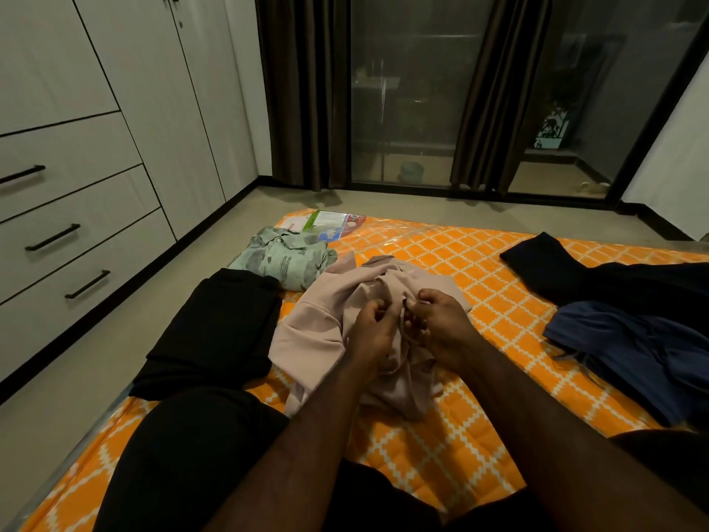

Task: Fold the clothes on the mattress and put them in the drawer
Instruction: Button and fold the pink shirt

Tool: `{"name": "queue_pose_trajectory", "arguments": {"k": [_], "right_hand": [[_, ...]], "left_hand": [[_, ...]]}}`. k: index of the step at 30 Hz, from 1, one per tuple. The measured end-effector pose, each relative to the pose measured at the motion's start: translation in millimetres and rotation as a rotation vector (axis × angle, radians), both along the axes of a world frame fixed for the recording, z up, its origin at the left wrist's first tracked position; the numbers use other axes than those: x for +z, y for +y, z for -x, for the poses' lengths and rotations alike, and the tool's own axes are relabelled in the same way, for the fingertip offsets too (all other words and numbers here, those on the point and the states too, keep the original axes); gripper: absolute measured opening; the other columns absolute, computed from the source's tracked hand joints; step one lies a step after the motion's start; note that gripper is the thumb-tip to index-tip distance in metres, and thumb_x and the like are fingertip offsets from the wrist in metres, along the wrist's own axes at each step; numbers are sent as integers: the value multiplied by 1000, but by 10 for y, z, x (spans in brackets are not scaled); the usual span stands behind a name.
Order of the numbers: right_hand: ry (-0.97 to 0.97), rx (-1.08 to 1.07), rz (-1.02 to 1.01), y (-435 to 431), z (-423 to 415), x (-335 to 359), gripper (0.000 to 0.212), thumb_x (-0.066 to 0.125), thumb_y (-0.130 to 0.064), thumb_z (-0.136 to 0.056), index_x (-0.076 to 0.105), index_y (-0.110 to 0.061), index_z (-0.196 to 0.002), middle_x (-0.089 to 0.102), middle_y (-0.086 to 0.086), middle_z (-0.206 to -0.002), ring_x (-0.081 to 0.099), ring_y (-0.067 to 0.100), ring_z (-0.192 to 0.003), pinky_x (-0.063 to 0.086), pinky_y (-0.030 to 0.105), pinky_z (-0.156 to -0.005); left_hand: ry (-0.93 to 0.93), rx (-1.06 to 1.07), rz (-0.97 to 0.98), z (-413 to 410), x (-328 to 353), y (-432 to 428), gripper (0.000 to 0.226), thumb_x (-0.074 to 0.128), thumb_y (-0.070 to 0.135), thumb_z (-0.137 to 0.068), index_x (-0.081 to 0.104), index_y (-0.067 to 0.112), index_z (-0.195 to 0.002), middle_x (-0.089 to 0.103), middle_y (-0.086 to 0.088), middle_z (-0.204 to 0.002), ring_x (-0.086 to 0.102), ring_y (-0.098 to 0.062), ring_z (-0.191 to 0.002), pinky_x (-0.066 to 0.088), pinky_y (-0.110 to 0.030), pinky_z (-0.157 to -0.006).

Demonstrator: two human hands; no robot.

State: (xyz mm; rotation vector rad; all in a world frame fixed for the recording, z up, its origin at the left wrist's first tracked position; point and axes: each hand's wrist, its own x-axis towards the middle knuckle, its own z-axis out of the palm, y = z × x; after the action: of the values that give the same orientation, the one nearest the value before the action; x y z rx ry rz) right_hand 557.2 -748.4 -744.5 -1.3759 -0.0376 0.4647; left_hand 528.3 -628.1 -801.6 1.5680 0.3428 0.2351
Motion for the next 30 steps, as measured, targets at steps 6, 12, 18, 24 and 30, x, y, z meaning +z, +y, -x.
{"name": "queue_pose_trajectory", "arguments": {"k": [6, 12, 18, 24, 30], "right_hand": [[52, -231, -58, -72, -109, -11, 22, 46, 4, -104, 49, -12, -90, 51, 10, -75, 53, 18, -61, 49, 32, -58], [-192, -170, 286, -135, -173, -66, 22, 63, 9, -87, 56, -11, -92, 64, 18, -90, 65, 29, -74, 56, 43, -64], [-257, -74, 387, -152, -157, -47, 19, 67, 9, -84, 62, -4, -96, 70, 23, -98, 69, 32, -76, 60, 49, -69], [-212, 159, 235, -138, -95, 16, 36, 48, 22, -90, 61, -2, -114, 70, 25, -111, 68, 36, -91, 52, 41, -67], [-322, 331, 227, -113, -56, 44, 35, 60, 15, -92, 61, -8, -118, 72, 23, -113, 72, 33, -105, 56, 52, -89]], "left_hand": [[4, -220, -960, 89, -105, 111, 49, 49, 59, -84, 72, 17, -89, 72, -10, -88, 65, -32, -86, 44, -34, -69], [-49, -19, -831, 160, -63, 70, 53, 53, 66, -83, 72, 16, -88, 73, -8, -85, 67, -29, -85, 48, -36, -65], [6, -125, -517, 146, 55, 73, 30, 82, 44, -73, 65, 23, -85, 69, 4, -82, 64, -16, -80, 47, -35, -65], [74, -61, -390, 140, 22, 17, 25, 78, 40, -84, 59, 23, -83, 57, 9, -76, 55, -14, -73, 39, -29, -61], [99, -130, -218, 158, 70, 48, 38, 70, 45, -65, 68, 26, -97, 71, -1, -91, 67, -25, -90, 55, -40, -77]]}}
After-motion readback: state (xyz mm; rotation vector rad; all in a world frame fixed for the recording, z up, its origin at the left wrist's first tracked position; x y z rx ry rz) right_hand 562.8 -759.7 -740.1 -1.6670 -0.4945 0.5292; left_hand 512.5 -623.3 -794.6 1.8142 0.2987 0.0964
